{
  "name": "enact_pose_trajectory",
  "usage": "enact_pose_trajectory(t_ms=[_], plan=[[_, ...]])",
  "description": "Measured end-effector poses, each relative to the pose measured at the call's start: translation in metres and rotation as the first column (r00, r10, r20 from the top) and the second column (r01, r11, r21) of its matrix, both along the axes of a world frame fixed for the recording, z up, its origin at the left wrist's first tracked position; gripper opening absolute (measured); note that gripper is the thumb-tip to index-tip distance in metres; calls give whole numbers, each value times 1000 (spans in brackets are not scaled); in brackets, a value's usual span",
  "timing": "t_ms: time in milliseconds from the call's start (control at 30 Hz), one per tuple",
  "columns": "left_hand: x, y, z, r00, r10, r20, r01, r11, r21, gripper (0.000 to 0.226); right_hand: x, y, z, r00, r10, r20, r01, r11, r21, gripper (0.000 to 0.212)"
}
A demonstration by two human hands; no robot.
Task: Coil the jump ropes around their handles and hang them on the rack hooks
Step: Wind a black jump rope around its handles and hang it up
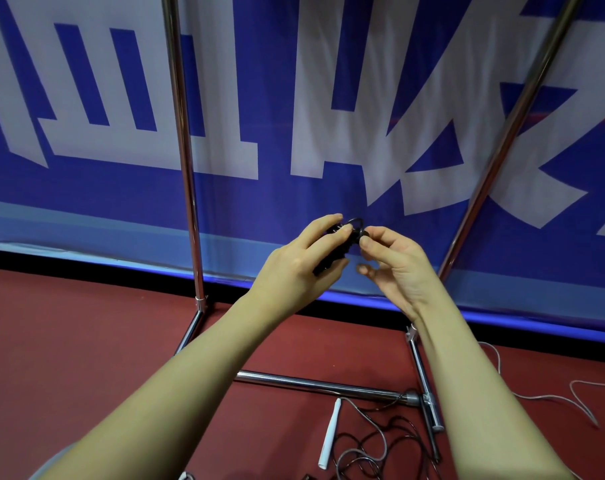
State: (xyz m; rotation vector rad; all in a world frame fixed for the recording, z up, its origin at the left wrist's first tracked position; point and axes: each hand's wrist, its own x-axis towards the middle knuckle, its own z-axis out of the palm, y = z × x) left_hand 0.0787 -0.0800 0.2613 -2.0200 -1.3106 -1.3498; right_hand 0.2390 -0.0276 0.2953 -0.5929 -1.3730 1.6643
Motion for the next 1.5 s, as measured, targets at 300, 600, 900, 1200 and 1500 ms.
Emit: enact_pose_trajectory(t_ms=[300, 600, 900, 1200, 1500], plan=[[-3, 3, 5, 926, 317, -203, -324, 946, 1, 50, -6, -3, -1, 990, -112, 82, 111, 994, 13, 10], [-1, 3, -1, 897, 380, -226, -407, 909, -88, 53, -9, 0, -9, 936, -243, 255, 239, 970, 48, 13], [5, 3, -2, 889, 377, -258, -410, 908, -83, 56, -9, 7, -12, 759, -573, 308, 460, 808, 368, 17], [8, 7, -2, 885, 423, -194, -432, 902, -4, 50, -14, 2, -5, 929, -363, 80, 366, 930, -34, 7], [7, 10, -5, 804, 520, -288, -545, 839, -5, 61, -17, -3, -6, 914, -357, 194, 376, 924, -70, 8]])
